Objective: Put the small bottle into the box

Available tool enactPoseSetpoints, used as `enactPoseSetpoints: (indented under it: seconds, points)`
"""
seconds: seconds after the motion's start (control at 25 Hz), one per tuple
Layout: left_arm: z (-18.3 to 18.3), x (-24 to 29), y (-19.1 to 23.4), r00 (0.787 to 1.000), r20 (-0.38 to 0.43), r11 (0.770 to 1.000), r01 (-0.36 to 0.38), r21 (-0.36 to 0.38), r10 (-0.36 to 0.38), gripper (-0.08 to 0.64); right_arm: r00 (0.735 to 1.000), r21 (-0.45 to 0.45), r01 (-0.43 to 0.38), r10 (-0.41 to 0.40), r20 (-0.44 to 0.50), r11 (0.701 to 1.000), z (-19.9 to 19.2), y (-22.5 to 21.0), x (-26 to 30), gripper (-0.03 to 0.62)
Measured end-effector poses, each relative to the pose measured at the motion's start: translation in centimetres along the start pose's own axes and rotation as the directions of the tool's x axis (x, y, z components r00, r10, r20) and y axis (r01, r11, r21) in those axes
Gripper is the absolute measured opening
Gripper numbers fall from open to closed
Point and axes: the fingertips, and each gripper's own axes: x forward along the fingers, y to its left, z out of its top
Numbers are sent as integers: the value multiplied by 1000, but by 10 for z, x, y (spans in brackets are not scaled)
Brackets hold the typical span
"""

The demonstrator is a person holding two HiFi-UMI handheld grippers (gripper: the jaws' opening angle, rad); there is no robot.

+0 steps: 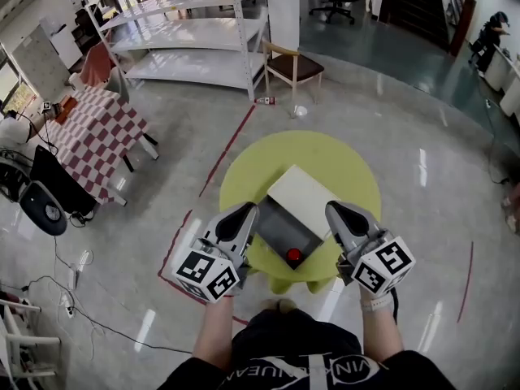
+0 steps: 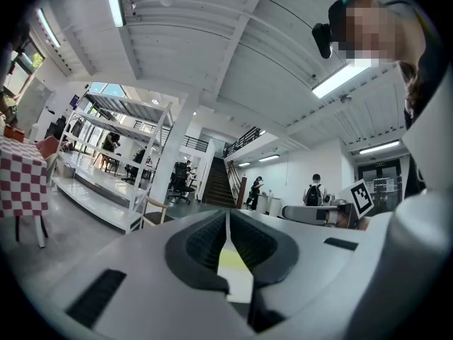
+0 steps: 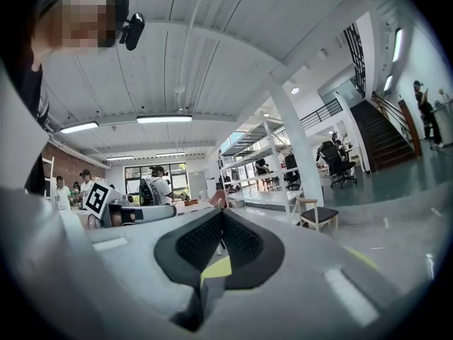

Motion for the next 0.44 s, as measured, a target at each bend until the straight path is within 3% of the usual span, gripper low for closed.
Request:
enactPoseSetpoints:
  seconds: [0.44]
  points:
    - [-9,6,-7,1000,-12,1000,-22,-18,22,25,999,15,-30,30,-21,999,-10,-3,-9,6]
